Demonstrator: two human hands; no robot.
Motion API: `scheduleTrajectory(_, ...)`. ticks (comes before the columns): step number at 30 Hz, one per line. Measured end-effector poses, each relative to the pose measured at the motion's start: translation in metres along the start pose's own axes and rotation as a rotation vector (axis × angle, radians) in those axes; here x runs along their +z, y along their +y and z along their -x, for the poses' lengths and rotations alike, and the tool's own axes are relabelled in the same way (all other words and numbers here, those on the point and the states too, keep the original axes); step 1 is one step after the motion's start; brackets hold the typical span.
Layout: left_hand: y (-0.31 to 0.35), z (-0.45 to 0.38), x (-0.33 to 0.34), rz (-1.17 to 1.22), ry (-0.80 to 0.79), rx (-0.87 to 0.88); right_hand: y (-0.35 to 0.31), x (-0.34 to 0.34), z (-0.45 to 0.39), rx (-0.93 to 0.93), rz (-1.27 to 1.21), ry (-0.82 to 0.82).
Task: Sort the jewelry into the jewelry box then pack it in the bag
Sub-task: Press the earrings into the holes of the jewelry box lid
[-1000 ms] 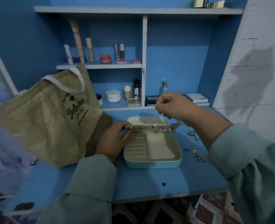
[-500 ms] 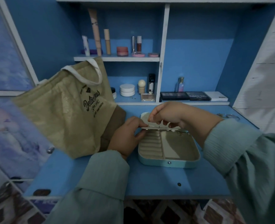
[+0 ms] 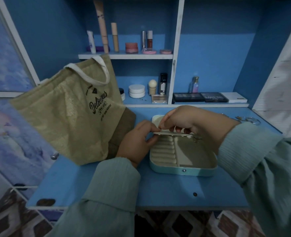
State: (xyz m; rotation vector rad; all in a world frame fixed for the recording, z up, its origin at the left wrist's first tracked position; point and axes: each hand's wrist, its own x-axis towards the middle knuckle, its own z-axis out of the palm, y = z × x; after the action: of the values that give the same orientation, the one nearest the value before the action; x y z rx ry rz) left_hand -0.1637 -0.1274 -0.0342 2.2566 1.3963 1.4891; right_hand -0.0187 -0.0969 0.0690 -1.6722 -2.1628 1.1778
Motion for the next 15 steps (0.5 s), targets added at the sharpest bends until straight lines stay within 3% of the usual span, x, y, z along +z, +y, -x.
scheduleTrajectory(15,0.0002,-0.0001,0.0002,-0.006,-0.005,-0.002,0.0023,-0.0017,-0.0045,0.041,-0.005,0.007)
